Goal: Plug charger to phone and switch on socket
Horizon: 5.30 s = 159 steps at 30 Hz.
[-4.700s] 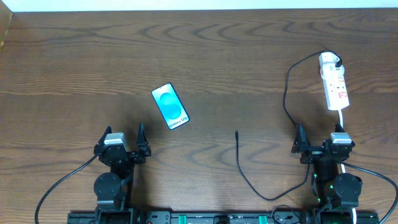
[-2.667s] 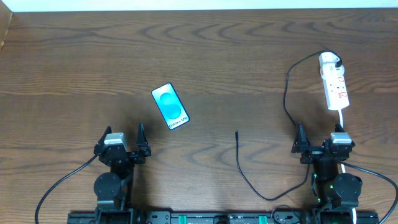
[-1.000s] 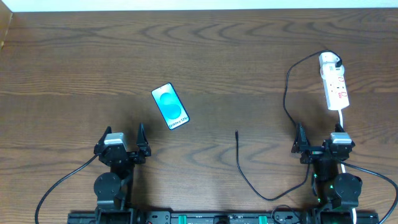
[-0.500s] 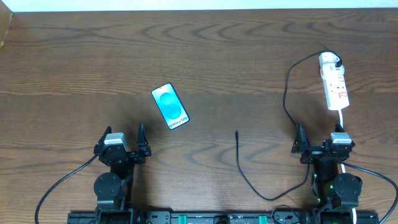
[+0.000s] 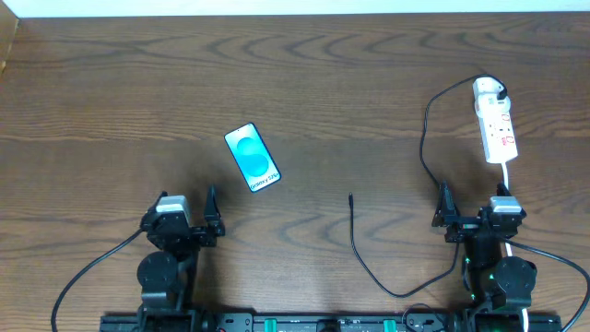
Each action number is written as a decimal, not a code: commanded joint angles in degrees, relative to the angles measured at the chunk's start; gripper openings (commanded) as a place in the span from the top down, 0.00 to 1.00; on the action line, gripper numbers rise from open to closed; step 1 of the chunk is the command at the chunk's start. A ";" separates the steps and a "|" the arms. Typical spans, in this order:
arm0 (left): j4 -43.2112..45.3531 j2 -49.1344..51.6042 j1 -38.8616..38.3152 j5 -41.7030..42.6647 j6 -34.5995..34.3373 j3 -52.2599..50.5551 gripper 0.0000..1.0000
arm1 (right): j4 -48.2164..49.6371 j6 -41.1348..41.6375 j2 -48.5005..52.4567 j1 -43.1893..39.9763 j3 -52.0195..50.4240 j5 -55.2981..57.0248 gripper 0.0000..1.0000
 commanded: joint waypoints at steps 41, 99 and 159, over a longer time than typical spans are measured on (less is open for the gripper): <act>-29.29 71.60 0.28 -2.34 -16.55 57.31 0.12 | -0.28 0.55 -0.33 0.61 -0.11 0.85 0.01; -40.79 105.42 -14.78 -1.77 -39.82 76.04 0.00 | -0.28 0.55 -0.33 0.61 -0.09 0.85 0.01; -36.81 113.50 -13.60 -0.39 -37.64 75.14 0.00 | -0.28 0.55 -0.33 0.61 -0.09 0.85 0.01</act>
